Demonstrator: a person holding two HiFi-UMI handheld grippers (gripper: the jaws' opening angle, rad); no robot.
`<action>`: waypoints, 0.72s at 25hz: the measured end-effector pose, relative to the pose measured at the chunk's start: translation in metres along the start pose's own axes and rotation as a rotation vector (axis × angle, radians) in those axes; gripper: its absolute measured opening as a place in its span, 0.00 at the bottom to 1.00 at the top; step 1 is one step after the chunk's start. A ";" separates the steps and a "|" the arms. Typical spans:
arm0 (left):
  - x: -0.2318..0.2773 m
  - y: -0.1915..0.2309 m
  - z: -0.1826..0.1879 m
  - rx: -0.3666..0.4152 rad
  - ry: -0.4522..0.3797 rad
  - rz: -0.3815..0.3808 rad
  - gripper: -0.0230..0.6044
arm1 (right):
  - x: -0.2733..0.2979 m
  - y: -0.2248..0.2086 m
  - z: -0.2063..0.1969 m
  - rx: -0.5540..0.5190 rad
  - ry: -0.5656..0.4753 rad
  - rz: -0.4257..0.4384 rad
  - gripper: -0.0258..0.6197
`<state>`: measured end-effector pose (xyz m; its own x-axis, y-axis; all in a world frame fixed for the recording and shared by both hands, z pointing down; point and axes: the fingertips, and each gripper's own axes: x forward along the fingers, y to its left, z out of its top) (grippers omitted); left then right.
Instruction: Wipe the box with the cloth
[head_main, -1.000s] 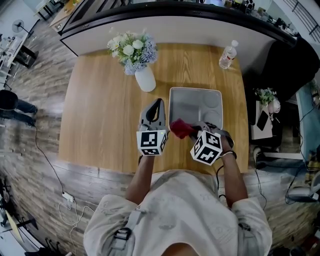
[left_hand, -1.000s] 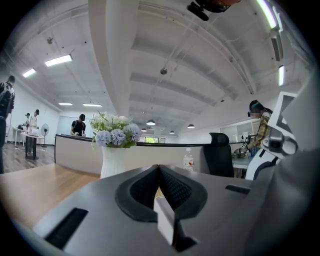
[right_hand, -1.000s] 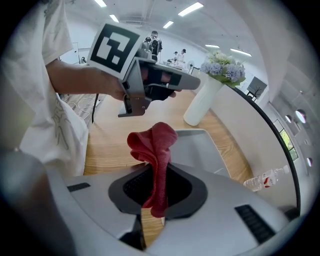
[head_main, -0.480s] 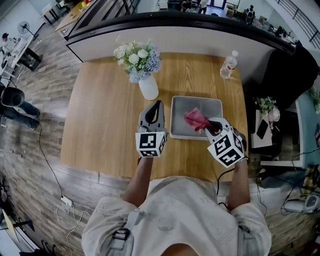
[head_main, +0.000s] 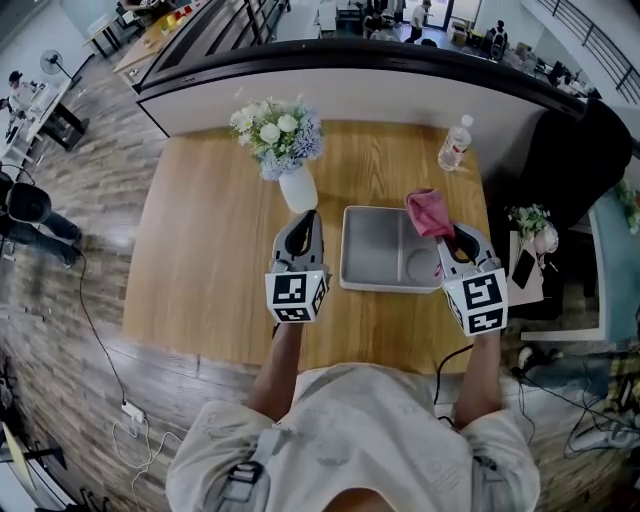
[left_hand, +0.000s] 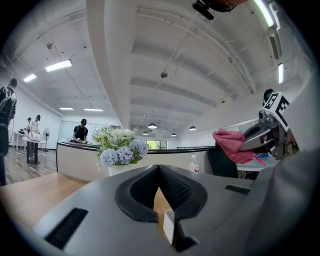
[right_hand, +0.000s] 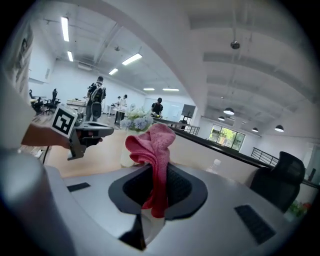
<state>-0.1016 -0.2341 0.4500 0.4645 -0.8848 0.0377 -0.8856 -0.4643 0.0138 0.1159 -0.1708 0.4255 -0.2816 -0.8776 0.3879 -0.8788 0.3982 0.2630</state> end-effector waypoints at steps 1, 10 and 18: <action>0.000 0.000 0.002 -0.001 -0.002 0.001 0.06 | -0.001 -0.006 0.003 0.010 -0.023 -0.026 0.14; -0.008 0.009 0.033 0.016 -0.064 0.021 0.06 | -0.015 -0.037 0.025 0.090 -0.202 -0.201 0.14; -0.014 0.012 0.052 0.040 -0.101 0.031 0.06 | -0.029 -0.054 0.040 0.195 -0.392 -0.320 0.14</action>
<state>-0.1183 -0.2293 0.3972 0.4371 -0.8972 -0.0637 -0.8994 -0.4364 -0.0257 0.1565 -0.1775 0.3642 -0.0786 -0.9955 -0.0533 -0.9889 0.0710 0.1309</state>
